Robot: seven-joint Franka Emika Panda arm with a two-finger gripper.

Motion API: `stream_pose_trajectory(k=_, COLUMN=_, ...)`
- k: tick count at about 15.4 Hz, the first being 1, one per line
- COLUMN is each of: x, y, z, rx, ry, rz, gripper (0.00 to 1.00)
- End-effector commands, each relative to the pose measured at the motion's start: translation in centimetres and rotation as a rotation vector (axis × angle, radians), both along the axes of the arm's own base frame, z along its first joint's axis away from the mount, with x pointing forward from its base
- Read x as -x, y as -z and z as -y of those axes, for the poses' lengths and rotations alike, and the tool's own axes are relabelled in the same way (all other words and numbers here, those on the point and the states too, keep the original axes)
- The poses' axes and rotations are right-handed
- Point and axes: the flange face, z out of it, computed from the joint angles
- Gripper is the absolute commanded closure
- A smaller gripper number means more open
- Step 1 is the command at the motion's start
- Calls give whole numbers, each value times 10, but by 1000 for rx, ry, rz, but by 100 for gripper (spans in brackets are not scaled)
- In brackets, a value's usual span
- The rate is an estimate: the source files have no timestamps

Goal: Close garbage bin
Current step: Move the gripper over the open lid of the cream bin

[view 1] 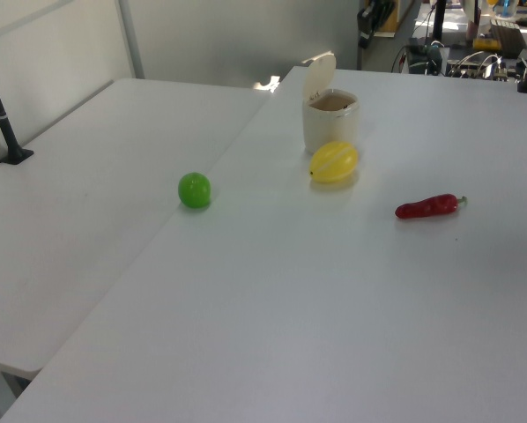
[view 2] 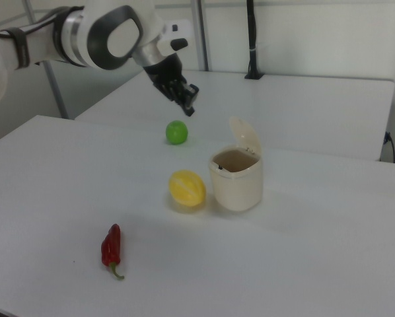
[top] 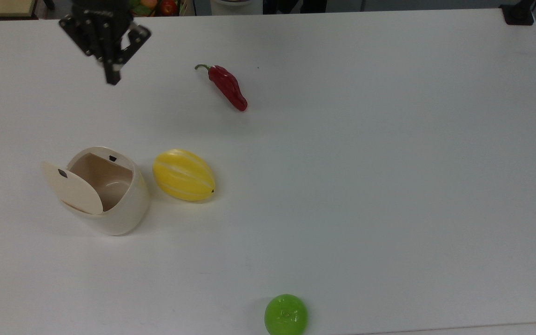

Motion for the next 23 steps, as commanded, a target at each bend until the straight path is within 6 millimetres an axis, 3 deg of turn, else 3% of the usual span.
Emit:
stream_pose_trajectory(k=1, x=-20, y=7, z=26, rx=-27, ry=85, rz=128, gripper=100)
stream_pose_trajectory(k=6, x=-44, y=34, z=65, rx=-19, ry=161, rz=300, gripper=100)
stream_pose_trajectory(k=13, x=-64, y=69, z=94, rx=-23, ry=229, rz=489, gripper=100)
stream_pose_trajectory(k=18, x=-78, y=100, z=93, rx=-11, ry=208, rz=468, gripper=100)
stream_pose_trajectory(k=23, x=-79, y=96, z=82, rx=-19, ry=196, rz=462, gripper=100)
